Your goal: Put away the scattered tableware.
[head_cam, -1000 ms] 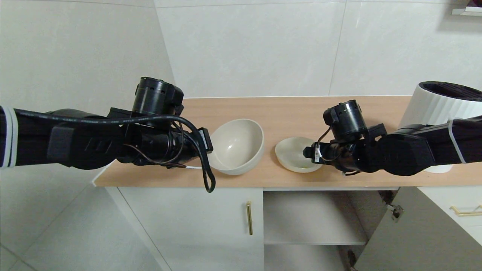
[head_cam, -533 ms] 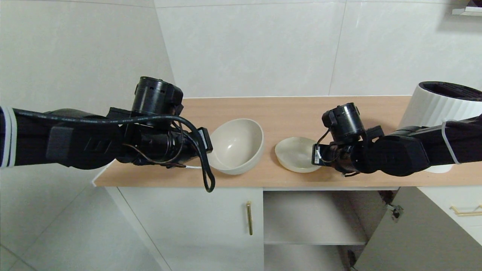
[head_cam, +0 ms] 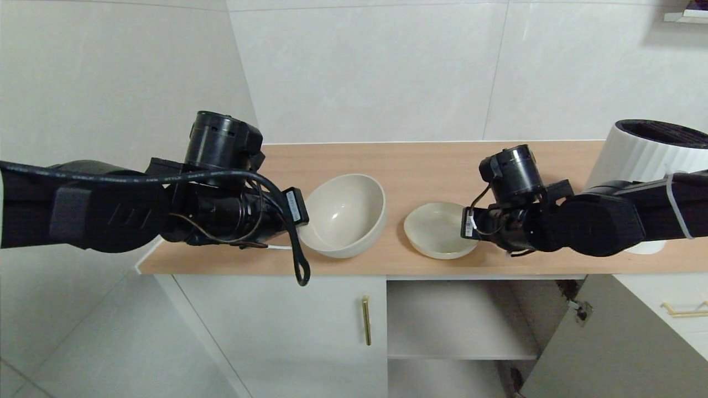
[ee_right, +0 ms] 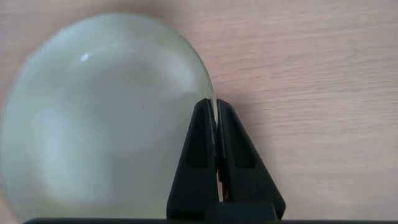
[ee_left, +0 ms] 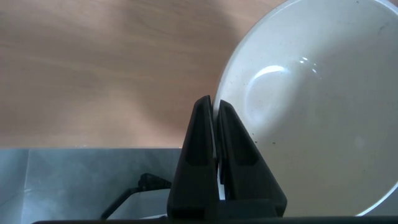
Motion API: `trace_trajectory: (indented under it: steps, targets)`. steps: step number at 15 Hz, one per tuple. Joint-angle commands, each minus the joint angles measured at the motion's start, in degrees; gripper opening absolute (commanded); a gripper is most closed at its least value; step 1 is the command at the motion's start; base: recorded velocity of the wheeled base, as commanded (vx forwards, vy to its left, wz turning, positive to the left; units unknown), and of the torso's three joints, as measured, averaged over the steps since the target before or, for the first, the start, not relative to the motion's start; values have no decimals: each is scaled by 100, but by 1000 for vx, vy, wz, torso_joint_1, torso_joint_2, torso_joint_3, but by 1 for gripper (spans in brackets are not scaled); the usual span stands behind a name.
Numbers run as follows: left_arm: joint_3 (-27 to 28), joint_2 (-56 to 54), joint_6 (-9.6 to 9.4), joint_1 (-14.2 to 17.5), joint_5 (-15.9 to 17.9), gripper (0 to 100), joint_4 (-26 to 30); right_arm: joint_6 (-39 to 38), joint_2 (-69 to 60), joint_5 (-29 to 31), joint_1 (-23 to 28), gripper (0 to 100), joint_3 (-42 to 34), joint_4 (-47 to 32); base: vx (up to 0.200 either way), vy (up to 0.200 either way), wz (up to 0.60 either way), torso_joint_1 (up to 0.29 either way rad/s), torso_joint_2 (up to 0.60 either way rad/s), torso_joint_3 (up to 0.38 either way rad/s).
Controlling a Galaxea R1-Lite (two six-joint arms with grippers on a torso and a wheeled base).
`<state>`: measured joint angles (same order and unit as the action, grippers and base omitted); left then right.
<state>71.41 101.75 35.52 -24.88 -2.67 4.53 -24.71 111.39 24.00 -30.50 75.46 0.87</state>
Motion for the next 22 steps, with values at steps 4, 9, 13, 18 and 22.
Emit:
trace_trajectory:
  steps: [4,9,13,18,22]
  targets:
    - [-760,-982,-204,1,-5,0,-5,19,-1084,-335,27,0,-462,-183,0,0,0,0,0,0]
    - [-1551,-1923,-485,-52,65,0,-5,36,-2270,-1407,44,0,-1139,-1080,0,0,0,0,0,0]
    - [-1797,-2072,-713,-113,65,0,-5,45,-2481,-1521,44,0,-1473,-1194,0,0,0,0,0,0]
    - [-1841,-2019,-766,-122,241,0,-5,80,-2613,-1557,44,0,-1921,-1168,-40,0,0,0,0,-1]
    - [-1833,-1923,-766,-131,241,0,-14,160,-2578,-1548,53,0,-1939,-1159,-200,0,0,2,2,0]
